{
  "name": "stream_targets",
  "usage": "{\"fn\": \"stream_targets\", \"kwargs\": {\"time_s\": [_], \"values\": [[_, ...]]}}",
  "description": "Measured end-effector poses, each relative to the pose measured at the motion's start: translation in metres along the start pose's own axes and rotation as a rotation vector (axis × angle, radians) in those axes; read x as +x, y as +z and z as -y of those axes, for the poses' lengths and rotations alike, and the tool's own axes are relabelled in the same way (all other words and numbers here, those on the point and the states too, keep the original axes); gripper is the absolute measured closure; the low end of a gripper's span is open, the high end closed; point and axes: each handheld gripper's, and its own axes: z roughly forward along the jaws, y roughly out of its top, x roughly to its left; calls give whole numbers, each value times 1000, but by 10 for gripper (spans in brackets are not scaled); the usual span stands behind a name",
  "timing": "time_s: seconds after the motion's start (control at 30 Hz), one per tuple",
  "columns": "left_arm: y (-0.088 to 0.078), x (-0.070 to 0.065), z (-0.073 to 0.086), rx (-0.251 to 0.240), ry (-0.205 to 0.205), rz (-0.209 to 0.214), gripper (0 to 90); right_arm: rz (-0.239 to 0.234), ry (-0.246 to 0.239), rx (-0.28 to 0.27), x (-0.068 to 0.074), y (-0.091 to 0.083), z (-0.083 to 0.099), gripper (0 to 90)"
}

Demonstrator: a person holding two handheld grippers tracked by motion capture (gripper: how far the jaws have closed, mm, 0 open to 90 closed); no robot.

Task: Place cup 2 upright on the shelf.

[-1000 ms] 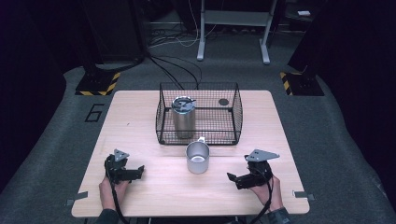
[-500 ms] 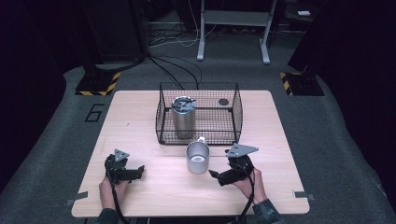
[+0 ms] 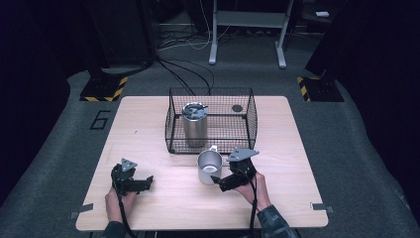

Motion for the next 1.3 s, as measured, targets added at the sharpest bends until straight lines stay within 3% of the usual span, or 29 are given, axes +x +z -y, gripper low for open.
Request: {"fn": "stream_targets", "kwargs": {"time_s": [0.8, 1.3], "values": [[0, 0, 0, -4, -5, 4, 16, 4, 27, 34, 5, 40, -3, 0], [0, -1, 0, -5, -4, 2, 18, 32, 24, 7, 6, 45, -5, 51]]}}
